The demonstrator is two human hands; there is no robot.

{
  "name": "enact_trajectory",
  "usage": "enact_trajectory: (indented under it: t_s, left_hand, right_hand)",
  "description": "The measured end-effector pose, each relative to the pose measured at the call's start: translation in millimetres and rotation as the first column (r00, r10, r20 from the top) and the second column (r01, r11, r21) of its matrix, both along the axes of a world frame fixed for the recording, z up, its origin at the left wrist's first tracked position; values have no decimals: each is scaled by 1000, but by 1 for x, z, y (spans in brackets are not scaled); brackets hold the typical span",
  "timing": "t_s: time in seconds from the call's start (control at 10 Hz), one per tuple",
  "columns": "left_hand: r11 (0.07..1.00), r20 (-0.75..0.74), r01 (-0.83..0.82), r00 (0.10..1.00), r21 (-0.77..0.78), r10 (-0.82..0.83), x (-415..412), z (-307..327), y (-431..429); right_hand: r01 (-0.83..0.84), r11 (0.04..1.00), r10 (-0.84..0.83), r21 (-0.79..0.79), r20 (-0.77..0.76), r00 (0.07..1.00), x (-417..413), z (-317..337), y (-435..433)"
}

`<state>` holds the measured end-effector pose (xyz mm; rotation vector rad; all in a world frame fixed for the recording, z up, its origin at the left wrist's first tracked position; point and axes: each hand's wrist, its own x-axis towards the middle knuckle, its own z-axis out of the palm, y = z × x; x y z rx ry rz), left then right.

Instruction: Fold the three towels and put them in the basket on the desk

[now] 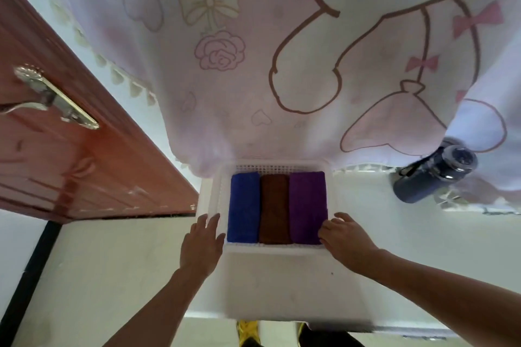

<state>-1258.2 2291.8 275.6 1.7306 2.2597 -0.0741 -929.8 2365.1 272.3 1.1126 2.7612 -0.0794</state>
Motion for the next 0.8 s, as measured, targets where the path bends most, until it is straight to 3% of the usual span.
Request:
enact_trajectory:
  t_s: [0.1, 0.4, 0.5, 0.7, 0.8]
  left_hand:
    - [998, 18, 55, 998, 12, -55, -3, -1, -3]
    - [924, -89, 379, 923, 42, -374, -31, -7, -31]
    - [918, -65, 393, 919, 49, -389, -35, -4, -33]
    - [915, -3, 403, 915, 25, -403, -31, 18, -32]
    - [901, -8, 434, 901, 5, -434, -30, 21, -30]
  right_hand:
    - [96, 995, -96, 23, 11, 995, -4, 4, -13]
    - [304, 951, -279, 60, -263, 923, -57, 2, -85]
    - [386, 921, -361, 40, -278, 890, -56, -2, -87]
    - [440, 896, -444, -57, -159, 882, -70, 13, -84]
    - [467, 872, -488, -149, -349, 800, -88, 54, -68]
